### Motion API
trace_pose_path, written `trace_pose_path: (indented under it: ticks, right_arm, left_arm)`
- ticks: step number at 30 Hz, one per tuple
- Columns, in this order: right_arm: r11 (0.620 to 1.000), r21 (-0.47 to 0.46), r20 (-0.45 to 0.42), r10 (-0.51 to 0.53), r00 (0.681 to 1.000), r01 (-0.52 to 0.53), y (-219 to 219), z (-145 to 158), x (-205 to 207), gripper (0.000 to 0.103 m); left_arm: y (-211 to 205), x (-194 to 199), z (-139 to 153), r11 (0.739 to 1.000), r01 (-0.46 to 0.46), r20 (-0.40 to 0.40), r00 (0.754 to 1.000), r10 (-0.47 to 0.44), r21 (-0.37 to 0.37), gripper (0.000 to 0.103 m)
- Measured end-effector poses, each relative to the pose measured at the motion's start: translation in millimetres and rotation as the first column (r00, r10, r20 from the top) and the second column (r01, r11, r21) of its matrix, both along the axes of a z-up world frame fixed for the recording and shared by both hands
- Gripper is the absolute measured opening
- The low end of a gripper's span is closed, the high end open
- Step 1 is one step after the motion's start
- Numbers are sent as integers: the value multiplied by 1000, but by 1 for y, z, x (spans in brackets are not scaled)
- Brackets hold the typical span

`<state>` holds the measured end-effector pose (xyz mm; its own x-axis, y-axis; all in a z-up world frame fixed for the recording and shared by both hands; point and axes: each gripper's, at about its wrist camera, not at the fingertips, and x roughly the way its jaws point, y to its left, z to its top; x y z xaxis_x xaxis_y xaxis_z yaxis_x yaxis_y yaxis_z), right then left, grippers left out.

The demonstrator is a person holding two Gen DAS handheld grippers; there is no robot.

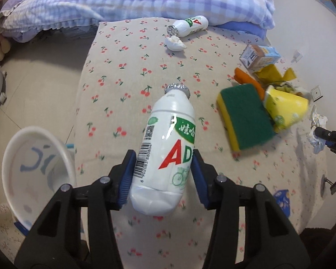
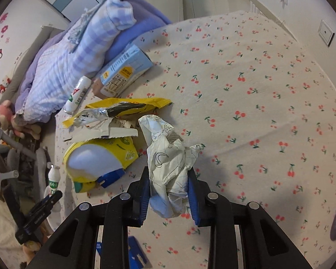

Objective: Collect trash
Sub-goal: 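Grasp the white AD bottle with the left tool while the right tool grasps the crumpled white bag, then carry the bottle and bag to the wastebasket and open both tools over it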

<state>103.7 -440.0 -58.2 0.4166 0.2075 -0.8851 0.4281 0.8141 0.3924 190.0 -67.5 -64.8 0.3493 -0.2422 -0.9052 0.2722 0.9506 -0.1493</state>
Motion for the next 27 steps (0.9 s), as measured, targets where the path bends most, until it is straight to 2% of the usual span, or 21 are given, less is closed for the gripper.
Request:
trace_pose_path:
  ticks: [8,13,20,27]
  right_arm:
    - [999,22,100,35,994,-38,20,33,-30,30]
    - [994,35,155,96,983,-103,61,50,-26,30]
    - [972,19,176,226,958,-233,138,55,-6,31]
    - [934,-5,145,354,924,-358,222,40,18,31]
  left_arm:
    - [43,-33,23,994,-69,-16,998,68,-89,51]
    - [92,-49,24,980,-153,-31,988,150,-125,51]
    - [162,-57,15,948,-296,-52,955,292,-115,51]
    - [196,-49,-7,934,-348,-86,936,342,-77,51]
